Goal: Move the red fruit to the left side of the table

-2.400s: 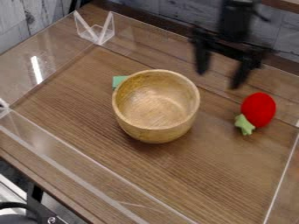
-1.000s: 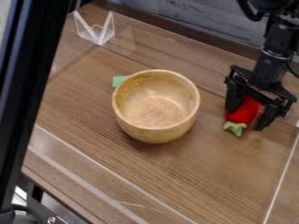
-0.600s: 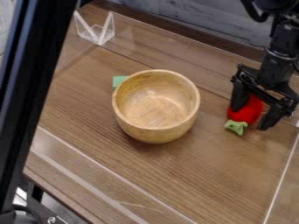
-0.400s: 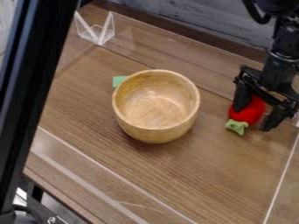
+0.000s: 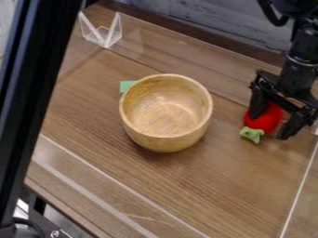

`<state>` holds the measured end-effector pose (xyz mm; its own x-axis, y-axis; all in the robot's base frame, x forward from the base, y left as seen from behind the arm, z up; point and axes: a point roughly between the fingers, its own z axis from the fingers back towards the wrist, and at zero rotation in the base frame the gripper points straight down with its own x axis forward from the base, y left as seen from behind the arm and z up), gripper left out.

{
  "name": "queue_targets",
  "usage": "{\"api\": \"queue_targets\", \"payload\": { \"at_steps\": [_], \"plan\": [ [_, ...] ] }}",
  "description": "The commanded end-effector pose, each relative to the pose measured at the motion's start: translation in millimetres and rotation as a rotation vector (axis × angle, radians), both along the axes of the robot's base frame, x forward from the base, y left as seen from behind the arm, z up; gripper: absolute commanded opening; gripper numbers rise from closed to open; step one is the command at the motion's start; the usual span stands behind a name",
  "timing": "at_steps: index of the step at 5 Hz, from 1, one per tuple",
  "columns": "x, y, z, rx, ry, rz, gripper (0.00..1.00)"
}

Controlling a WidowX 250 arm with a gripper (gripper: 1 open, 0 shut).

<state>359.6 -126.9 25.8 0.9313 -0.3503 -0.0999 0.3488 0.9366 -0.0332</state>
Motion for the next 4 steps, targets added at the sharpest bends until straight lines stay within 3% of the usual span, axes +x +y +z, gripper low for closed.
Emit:
{"api": "queue_targets", "payload": {
  "at_steps": [1,3,4],
  "plan": [
    [6.8,-9.3,12.1,-0.039,-0.073,-0.054,1.00],
    [4.7,-33.3,23.2,-0.054,-0.118,0.027,1.00],
    [0.0,-37.9,24.5,-0.061,-0.134,-0.021,1.00]
  ]
}}
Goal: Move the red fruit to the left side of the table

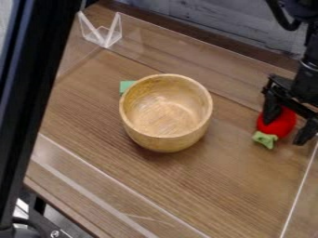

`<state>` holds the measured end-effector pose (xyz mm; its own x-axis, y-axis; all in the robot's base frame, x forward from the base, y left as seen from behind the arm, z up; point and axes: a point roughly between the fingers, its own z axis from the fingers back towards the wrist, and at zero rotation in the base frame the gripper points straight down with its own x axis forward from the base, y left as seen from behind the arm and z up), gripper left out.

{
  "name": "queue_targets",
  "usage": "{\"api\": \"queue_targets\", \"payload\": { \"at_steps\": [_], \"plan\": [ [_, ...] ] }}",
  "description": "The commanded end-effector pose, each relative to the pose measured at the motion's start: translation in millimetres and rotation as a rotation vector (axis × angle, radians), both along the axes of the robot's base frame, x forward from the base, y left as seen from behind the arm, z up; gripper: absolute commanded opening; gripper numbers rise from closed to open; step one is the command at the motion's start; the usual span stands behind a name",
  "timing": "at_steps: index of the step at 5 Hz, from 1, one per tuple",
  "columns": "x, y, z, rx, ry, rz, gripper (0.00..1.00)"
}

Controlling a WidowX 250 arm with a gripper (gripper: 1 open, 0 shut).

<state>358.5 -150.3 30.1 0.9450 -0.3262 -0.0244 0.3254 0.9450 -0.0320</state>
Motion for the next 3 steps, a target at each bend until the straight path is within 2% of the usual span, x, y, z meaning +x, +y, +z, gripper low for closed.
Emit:
{"api": "queue_targets", "payload": {
  "at_steps": [1,2,3],
  "plan": [
    [1.7,-8.9,19.6,-0.038,-0.074,-0.076,1.00],
    [1.6,-5.8,18.5,-0.033,-0.085,-0.011,0.00],
    [0.9,-1.9,25.3,-0.030,-0.111,0.057,0.00]
  ]
}}
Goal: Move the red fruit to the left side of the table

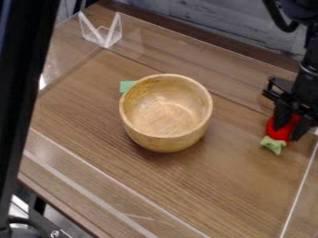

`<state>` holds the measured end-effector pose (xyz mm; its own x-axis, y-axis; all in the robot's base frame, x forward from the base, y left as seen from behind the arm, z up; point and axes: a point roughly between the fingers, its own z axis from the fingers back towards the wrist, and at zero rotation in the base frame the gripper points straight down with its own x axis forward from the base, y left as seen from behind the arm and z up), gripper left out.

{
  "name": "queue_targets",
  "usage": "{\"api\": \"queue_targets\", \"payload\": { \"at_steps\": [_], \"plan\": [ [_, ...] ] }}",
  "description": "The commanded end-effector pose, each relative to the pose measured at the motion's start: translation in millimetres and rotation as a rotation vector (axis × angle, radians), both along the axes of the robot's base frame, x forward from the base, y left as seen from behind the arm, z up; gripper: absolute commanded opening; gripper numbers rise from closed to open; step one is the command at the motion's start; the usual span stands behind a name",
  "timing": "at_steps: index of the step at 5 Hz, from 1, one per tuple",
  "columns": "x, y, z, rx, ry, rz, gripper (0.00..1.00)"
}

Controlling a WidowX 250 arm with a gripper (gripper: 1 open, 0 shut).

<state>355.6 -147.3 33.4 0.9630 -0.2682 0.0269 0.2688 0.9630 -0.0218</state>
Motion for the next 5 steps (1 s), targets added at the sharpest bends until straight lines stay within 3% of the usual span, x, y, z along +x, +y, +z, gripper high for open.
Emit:
{"api": "queue_targets", "payload": {
  "at_steps": [1,2,3,5],
  "plan": [
    [3.1,1.3,45.1,-0.012,-0.117,0.078,0.00],
    [0.5,10.1,80.3,-0.005,-0.191,0.120,0.00],
    [-5.6,28.3,104.6,-0.009,-0.228,0.173,0.00],
    [-6.9,61.3,87.1,-0.005,-0.221,0.211,0.00]
  ]
}}
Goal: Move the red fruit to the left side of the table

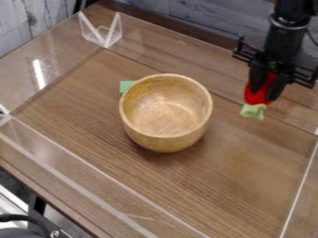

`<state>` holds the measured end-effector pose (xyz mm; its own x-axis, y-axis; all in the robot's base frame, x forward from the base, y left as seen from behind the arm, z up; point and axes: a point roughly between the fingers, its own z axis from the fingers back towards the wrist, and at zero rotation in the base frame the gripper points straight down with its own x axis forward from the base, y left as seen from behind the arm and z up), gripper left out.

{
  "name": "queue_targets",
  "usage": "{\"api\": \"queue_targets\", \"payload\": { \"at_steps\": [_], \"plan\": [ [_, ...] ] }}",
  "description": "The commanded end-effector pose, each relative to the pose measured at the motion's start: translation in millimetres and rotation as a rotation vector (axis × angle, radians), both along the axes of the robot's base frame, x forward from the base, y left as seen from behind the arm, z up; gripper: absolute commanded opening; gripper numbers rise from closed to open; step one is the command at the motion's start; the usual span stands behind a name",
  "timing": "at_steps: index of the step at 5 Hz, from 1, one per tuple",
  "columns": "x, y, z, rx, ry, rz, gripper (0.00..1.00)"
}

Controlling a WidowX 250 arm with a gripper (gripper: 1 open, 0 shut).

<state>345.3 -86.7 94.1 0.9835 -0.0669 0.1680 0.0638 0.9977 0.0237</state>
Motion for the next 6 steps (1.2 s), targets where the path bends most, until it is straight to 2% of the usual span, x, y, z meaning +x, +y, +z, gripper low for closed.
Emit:
{"api": "queue_targets", "payload": {
  "at_steps": [1,2,4,6],
  "plan": [
    [-1.3,7.4,28.7,-0.023,-0.078,-0.005,0.00],
    [-7.1,16.3,34.0,-0.025,-0.084,-0.008,0.00],
    [0.5,12.5,37.7,-0.025,-0.105,-0.009,0.00],
    [-12.0,43.2,64.8,-0.026,-0.127,-0.058,0.00]
  ]
}}
